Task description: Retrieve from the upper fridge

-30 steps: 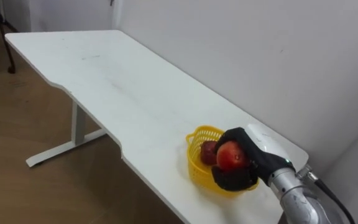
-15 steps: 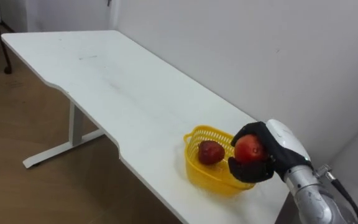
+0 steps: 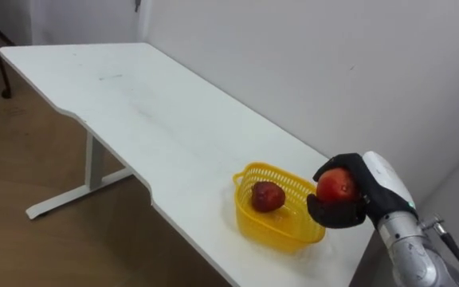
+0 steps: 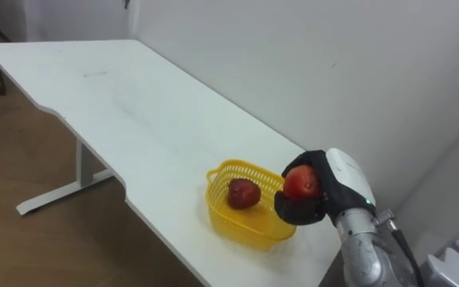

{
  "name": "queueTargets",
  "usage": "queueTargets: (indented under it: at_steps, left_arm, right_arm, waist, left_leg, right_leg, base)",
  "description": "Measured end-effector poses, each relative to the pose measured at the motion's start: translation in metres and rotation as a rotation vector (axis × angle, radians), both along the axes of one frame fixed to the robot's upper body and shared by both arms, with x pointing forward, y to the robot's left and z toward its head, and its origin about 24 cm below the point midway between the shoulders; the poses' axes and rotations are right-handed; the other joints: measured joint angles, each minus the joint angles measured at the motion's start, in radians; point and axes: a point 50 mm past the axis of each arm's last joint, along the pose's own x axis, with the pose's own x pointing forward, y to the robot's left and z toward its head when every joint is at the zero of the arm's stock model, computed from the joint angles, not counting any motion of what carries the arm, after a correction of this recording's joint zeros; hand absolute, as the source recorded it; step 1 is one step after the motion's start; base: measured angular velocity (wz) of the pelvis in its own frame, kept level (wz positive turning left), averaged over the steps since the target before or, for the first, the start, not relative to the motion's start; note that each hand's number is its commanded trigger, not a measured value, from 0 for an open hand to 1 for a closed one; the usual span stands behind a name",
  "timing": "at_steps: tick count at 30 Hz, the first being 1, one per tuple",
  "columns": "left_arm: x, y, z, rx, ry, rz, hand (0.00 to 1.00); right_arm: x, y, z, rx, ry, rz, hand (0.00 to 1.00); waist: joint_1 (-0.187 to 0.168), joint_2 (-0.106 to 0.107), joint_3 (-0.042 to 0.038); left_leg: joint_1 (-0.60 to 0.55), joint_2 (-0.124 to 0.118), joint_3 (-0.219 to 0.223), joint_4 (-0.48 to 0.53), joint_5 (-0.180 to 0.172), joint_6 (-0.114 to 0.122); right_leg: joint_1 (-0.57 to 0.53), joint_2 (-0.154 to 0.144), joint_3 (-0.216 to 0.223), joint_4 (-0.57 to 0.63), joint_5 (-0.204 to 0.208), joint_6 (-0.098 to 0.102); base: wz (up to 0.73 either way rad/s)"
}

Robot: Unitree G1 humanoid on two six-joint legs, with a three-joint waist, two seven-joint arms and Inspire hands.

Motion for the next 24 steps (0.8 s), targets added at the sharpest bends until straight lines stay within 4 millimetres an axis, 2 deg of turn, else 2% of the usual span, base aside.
queueTargets:
  at_steps: [9,17,18,19,20,24]
  left_arm:
    - [0.000,0.000,0.000,0.031,-0.006,-0.021,0.00]
    - [-0.001,0.000,0.000,0.034,-0.003,-0.021,0.00]
    - [-0.001,0.000,0.000,0.034,-0.003,-0.021,0.00]
    - [-0.001,0.000,0.000,0.034,-0.005,-0.021,0.00]
    - [-0.001,0.000,0.000,0.034,-0.005,-0.021,0.00]
    - [-0.001,0.000,0.000,0.033,-0.005,-0.022,0.00]
  right_arm:
    - [0.002,-0.004,-0.006,-0.036,0.031,-0.039,1.00]
    - [0.001,0.002,-0.012,-0.053,0.052,-0.028,1.00]
    - [0.001,0.002,-0.012,-0.051,0.052,-0.029,0.69]
    - [0.001,0.001,-0.012,-0.049,0.053,-0.029,0.56]
    - [0.001,0.002,-0.012,-0.049,0.053,-0.029,0.00]
    - [0.001,0.003,-0.013,-0.043,0.055,-0.026,0.00]
  waist:
    - [0.022,-0.008,-0.0060]
    - [0.033,-0.011,-0.0022]
    - [0.037,-0.008,0.0022]
    - [0.042,-0.010,0.0029]
    - [0.044,-0.007,0.0062]
    - [0.051,-0.012,0.0060]
  left_leg:
    - [0.000,0.000,-0.003,-0.003,0.001,-0.001]
    - [-0.001,-0.001,-0.013,-0.003,0.002,-0.003]
    - [-0.001,-0.001,-0.013,-0.003,0.002,-0.004]
    - [-0.001,-0.001,-0.013,-0.003,0.002,-0.004]
    - [-0.002,-0.001,-0.013,-0.003,0.002,-0.004]
    - [-0.007,-0.001,-0.015,-0.002,0.002,-0.005]
  right_leg:
    - [-0.001,0.002,0.004,0.000,0.000,0.000]
    - [0.002,0.005,0.003,0.000,0.000,0.000]
    - [0.001,0.005,0.003,0.000,0.000,0.000]
    - [0.001,0.005,0.001,0.000,0.000,0.000]
    - [0.001,0.005,0.001,0.000,0.000,0.000]
    - [-0.002,0.006,-0.001,0.000,0.000,0.000]
  base:
    - [0.01]
    - [0.04]
    - [0.00]
    - [0.00]
    - [0.00]
    - [0.03]
